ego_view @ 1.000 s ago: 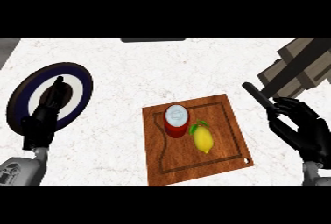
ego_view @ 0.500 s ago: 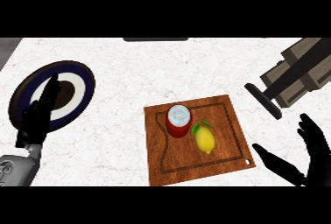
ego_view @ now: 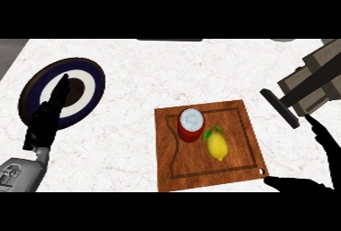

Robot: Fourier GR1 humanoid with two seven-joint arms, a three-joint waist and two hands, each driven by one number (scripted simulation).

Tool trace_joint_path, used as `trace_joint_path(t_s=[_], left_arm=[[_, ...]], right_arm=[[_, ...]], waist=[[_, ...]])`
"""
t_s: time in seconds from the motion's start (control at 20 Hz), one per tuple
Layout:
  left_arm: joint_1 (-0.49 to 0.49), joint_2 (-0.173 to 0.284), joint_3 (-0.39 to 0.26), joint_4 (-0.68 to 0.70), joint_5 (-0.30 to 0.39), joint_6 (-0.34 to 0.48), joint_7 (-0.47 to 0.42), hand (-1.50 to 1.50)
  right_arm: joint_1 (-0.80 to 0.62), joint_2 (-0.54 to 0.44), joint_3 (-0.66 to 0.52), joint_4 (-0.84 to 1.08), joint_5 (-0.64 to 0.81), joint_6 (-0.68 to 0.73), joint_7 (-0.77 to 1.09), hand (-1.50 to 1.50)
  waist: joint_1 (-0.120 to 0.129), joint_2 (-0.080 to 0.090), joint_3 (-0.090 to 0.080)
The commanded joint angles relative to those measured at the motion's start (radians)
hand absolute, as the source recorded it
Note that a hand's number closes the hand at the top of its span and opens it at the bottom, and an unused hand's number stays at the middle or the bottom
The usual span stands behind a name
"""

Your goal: Pick the lemon from the cutting board and place it in the tiered basket

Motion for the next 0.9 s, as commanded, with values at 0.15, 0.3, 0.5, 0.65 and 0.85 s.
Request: trace_joint_path(t_s=[0.15, 0.3, 0.5, 0.65, 0.85], left_arm=[[0.011, -0.023, -0.018, 0.004, -0.026, 0.0, -0.027, 0.0], [-0.037, -0.011, -0.007, 0.007, -0.014, -0.024, 0.015, 0.0], [-0.009, 0.004, 0.02, 0.016, -0.01, -0.026, 0.0, 0.0], [-0.028, -0.025, 0.004, 0.01, -0.031, -0.001, 0.011, 0.0], [0.006, -0.027, 0.018, 0.009, -0.02, -0.008, -0.01, 0.0]], right_arm=[[-0.296, 0.024, 0.033, -0.008, 0.017, 0.169, 0.461, -1.5], [-0.377, 0.085, 0.061, 0.049, -0.011, 0.207, 0.522, -1.5], [-0.376, 0.151, 0.109, 0.11, -0.022, 0.222, 0.532, -1.5], [-0.455, 0.187, 0.132, 0.228, -0.026, 0.265, 0.533, -1.5], [-0.49, 0.248, 0.152, 0.29, -0.026, 0.284, 0.533, -1.5]], waist=[[0.033, 0.005, 0.003], [0.031, 0.006, 0.004], [0.009, 0.001, 0.004], [0.016, 0.004, 0.004], [0.006, -0.001, 0.004]])
